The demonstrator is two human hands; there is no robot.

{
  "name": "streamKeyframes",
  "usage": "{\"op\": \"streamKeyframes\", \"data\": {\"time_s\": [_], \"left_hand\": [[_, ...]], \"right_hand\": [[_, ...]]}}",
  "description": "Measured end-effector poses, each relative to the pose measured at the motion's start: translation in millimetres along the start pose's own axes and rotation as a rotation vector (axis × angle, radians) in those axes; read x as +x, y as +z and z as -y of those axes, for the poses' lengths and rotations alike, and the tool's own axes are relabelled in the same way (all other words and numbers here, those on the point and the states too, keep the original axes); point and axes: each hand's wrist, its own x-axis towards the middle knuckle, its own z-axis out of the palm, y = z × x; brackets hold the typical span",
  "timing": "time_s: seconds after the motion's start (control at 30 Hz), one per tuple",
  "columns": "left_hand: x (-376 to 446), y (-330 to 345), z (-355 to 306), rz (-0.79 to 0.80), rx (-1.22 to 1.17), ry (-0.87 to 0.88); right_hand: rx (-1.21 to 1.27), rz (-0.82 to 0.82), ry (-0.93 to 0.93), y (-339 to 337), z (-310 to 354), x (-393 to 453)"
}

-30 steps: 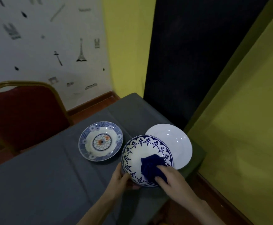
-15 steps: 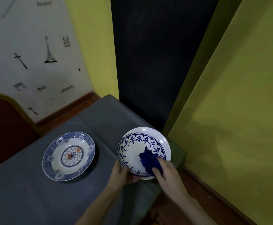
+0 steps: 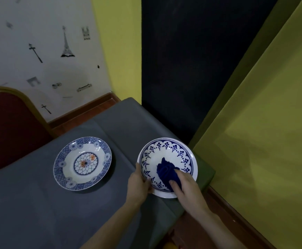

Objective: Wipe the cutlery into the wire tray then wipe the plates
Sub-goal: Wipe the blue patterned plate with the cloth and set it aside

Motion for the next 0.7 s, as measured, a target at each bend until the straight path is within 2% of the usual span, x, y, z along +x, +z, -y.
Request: {"op": "streamKeyframes", "data": {"time_s": [0.1, 0.23, 0.43, 0.47, 0.6, 0.7], "left_hand": [[-0.4, -8.7, 5.2, -0.087, 0.056, 0.004], [-12.3, -57.8, 38.8, -0.309, -0.050, -0.188], [-59.9, -140.3, 120.6, -0.750, -0.430, -0.455], [-62.1, -149.9, 128.4, -0.782, -0.522, -0.477], [-39.3, -166.4, 133.6, -0.582, -0.850, -0.440], [-12.3, -163.3, 129.3, -0.515, -0.829, -0.387]], "right_hand": [[0.026, -0.007, -0.024, 3.3, 7.7, 8.2], [0.055, 0.006, -0.053, 15.5, 24.3, 21.7], [0.034, 0.054, -0.160, 39.0, 53.4, 33.9], [0.029, 0.057, -0.172, 44.0, 60.0, 34.4], [0.039, 0.050, -0.199, 54.9, 79.8, 30.9], [0.028, 0.051, -0.208, 53.7, 86.8, 26.4]]}}
